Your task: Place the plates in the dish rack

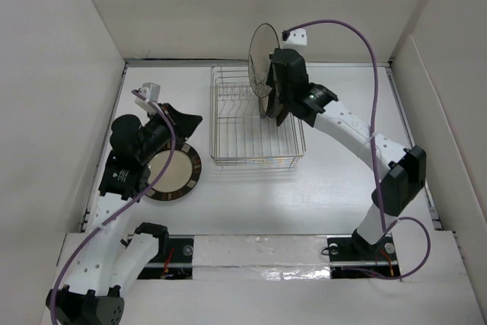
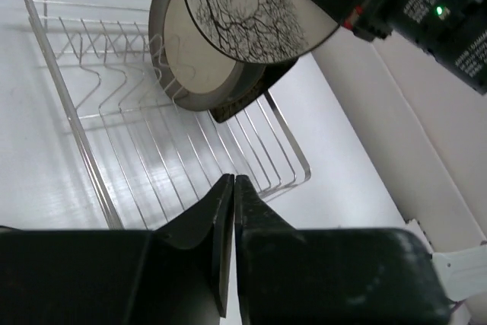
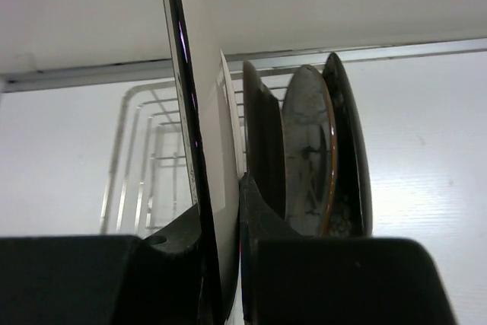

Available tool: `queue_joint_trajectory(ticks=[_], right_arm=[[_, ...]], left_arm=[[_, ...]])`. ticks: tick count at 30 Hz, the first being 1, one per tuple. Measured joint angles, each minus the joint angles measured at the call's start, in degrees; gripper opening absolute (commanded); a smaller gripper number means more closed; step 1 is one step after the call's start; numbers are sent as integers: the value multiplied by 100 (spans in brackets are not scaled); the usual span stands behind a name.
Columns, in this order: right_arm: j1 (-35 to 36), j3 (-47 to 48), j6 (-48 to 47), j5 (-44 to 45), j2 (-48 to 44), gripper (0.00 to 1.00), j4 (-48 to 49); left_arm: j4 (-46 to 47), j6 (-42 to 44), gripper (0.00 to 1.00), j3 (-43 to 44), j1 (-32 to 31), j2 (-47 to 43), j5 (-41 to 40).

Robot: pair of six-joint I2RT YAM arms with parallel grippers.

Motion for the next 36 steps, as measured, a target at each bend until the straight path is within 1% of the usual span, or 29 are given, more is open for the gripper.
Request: queue_joint_trajectory(ticks=[5, 6, 7, 9, 10, 13, 19, 24, 31, 36], right_arm=[[332, 815, -179, 1054, 817, 0, -627], [391, 911, -186, 1180, 957, 0, -730], [444, 997, -186, 1283, 1084, 0, -841], [533, 1121, -175, 1451, 1329, 0, -1040], [564, 1180, -153, 1515, 1436, 0, -1143], [595, 1250, -74, 1602, 1692, 0, -1314], [573, 1340, 125, 1633, 1996, 0, -1469], [511, 1423, 199, 1569, 2133, 0, -1458], [361, 1460, 404, 1362, 2531, 0, -1095], [315, 1388, 566, 1231, 2638, 0, -938]], left_arm=[[-393, 433, 0, -11, -745, -87, -625], [-398, 498, 3, -42, -857, -144, -780], [-404, 557, 12, -85, -960, -214, -940], [-417, 660, 19, -181, -1167, -321, -1281], [-424, 682, 24, -221, -1246, -337, -1432], [-505, 756, 29, -280, -1537, -326, -1928], [-614, 852, 30, -282, -1832, -302, -2448], [-634, 872, 30, -282, -1853, -313, -2594], [-638, 872, 30, -282, -1851, -328, -2874], [-638, 872, 29, -282, -1799, -310, -2903]])
